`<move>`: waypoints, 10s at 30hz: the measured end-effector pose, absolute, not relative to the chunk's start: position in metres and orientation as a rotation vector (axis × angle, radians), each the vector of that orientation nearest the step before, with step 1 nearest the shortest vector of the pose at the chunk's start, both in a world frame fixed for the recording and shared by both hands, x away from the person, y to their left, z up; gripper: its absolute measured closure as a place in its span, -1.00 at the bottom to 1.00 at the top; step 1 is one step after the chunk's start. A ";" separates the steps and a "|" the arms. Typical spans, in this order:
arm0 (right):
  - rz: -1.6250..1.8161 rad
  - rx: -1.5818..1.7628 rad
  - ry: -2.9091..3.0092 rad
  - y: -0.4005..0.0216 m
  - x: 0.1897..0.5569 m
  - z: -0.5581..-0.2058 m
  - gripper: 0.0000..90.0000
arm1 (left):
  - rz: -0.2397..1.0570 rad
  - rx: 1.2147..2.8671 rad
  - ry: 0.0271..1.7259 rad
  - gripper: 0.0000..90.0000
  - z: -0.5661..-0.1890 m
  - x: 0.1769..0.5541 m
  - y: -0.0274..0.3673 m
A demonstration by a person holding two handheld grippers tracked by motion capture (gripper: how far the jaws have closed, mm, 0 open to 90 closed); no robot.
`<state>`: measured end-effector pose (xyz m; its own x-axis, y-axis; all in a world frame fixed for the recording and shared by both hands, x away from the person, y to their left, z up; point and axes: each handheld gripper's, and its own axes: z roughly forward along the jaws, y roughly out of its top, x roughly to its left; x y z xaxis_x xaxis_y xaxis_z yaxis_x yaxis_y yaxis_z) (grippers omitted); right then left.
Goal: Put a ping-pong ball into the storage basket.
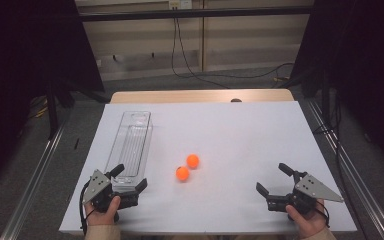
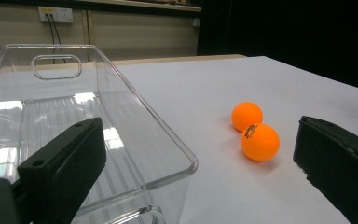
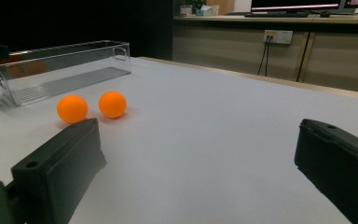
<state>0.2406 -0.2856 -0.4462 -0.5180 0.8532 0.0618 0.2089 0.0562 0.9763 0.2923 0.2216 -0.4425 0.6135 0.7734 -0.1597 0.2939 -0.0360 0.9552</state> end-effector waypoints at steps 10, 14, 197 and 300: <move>1.500 1.061 1.781 -0.286 0.240 -0.446 -0.99 | 0.475 1.627 0.893 -0.95 -0.443 0.293 0.220; 1.504 1.059 1.780 -0.286 0.240 -0.446 -0.99 | 0.468 1.621 0.896 -0.95 -0.442 0.293 0.219; 1.550 1.042 1.794 -0.285 0.239 -0.445 -0.97 | 0.278 1.918 0.888 -0.85 -0.449 0.330 0.110; 1.555 1.044 1.797 -0.286 0.240 -0.445 -0.96 | 0.234 2.105 0.940 -0.07 -0.459 0.349 0.090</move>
<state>0.2397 -0.2859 -0.4455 -0.5547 0.8275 0.0870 0.2054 0.0348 0.9781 0.3488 0.0898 -0.4588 0.7065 0.6929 -0.1436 0.5445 -0.4027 0.7358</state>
